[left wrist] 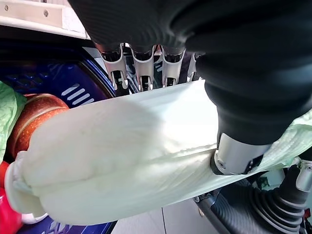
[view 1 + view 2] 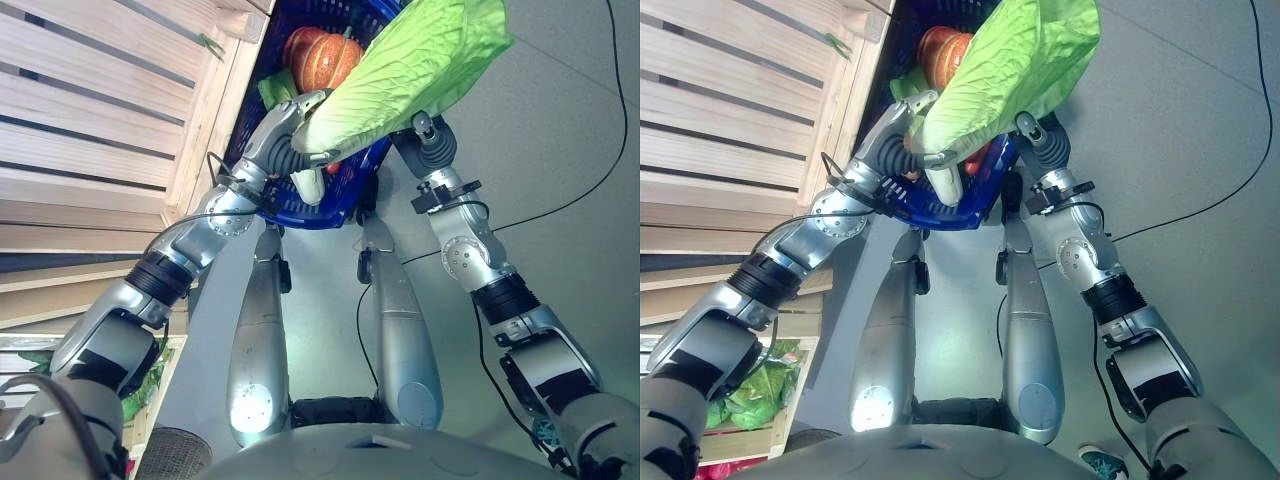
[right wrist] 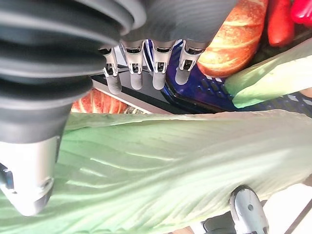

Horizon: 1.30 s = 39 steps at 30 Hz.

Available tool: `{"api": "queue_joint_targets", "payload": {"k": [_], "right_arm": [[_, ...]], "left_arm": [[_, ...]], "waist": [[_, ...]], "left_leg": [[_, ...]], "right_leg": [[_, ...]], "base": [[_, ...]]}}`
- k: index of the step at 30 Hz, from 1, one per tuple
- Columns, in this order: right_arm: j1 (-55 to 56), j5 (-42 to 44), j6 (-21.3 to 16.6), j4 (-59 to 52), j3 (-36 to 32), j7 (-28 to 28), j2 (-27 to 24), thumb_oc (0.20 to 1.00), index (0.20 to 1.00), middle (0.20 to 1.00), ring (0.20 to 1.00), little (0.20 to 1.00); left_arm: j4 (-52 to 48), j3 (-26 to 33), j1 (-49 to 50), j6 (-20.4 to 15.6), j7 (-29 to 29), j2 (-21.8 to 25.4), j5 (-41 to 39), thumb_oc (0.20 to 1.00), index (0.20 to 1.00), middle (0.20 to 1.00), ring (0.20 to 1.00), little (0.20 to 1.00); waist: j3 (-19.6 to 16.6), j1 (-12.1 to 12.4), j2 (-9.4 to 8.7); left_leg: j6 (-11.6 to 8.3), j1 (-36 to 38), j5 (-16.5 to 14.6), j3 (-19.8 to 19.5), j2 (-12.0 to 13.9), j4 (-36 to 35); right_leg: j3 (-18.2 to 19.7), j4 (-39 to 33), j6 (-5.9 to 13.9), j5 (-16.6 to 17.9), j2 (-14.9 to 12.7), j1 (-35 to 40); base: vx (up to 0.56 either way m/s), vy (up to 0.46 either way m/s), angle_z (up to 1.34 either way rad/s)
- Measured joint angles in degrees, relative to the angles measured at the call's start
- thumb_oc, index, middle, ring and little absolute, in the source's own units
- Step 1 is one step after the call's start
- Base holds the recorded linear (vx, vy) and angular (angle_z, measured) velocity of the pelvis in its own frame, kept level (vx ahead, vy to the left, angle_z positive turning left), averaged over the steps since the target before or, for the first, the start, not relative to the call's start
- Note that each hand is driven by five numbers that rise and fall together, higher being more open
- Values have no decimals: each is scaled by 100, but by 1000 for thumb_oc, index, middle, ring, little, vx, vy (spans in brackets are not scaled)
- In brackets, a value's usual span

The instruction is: Pick up fruits and vegetables into the basket

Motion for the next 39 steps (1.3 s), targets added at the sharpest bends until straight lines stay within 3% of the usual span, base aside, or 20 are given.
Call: {"api": "queue_joint_targets", "payload": {"k": [18, 19, 20, 30, 31, 32, 33, 34, 39], "right_arm": [[-3, 332, 186, -371, 211, 223, -307, 1000, 1000, 1000, 1000, 1000], [-1, 332, 186, -371, 213, 223, -339, 699, 699, 699, 699, 699], [-1, 332, 186, -371, 220, 224, -367, 200, 200, 200, 200, 200], [6, 335, 182, -345, 209, 213, -510, 200, 200, 200, 200, 200], [4, 336, 181, -345, 205, 213, -511, 200, 200, 200, 200, 200], [3, 336, 179, -345, 205, 212, -509, 200, 200, 200, 200, 200], [6, 336, 179, -345, 206, 211, -508, 200, 200, 200, 200, 200], [9, 335, 179, -345, 210, 211, -509, 200, 200, 200, 200, 200], [-22, 332, 135, -422, 381, 270, -473, 200, 200, 200, 200, 200]], "left_arm": [[8, -487, -307, 888, -603, 154, -198, 200, 200, 200, 200, 200], [9, -498, -333, 911, -636, 155, -198, 200, 200, 200, 200, 200], [9, -504, -346, 925, -670, 155, -199, 200, 200, 200, 200, 200], [-74, -632, -375, 1024, -708, 163, -199, 200, 200, 200, 200, 200], [-79, -633, -375, 1033, -708, 165, -199, 341, 341, 341, 341, 341], [-79, -634, -378, 1036, -708, 165, -198, 391, 391, 391, 391, 391], [-79, -636, -378, 1037, -708, 168, -198, 551, 551, 551, 551, 551], [-82, -639, -378, 1037, -707, 169, -198, 1000, 1000, 1000, 1000, 1000], [42, -673, -349, 1358, -722, 198, -197, 1000, 1000, 1000, 1000, 1000]], "waist": [[0, -3, -2], [0, -4, -2], [0, -8, -2], [0, -4, -2], [0, -1, -2], [0, 0, -2], [0, -3, -2], [0, -1, -2], [0, -27, -2]], "left_leg": [[0, -29, 0, -34, 1, -2], [0, -29, 0, -34, 1, -2], [0, -30, 0, -36, 1, -2], [0, 5, 0, -67, 3, -2], [0, 8, 0, -67, 3, -2], [0, 8, 0, -67, 3, -2], [0, 7, 0, -67, 3, -2], [0, 7, 0, -67, 3, -2], [0, 7, 0, -67, 7, -10]], "right_leg": [[-46, -20, 1, -1, -4, 4], [-46, -24, 2, -1, -4, 5], [-47, -31, 2, -1, -3, 8], [-87, -82, -24, 18, -4, 84], [-89, -85, -24, 17, -4, 88], [-89, -86, -23, 17, -5, 88], [-89, -87, -23, 17, -4, 88], [-89, -88, -14, 11, -5, 88], [-91, -97, -5, 5, -2, 87]], "base": [[0, 0, 0], [0, 0, 0], [0, 0, 0], [0, 0, 0], [0, 0, 0], [0, 0, 0], [0, 0, 0], [0, 0, 0], [0, 0, 0]]}}
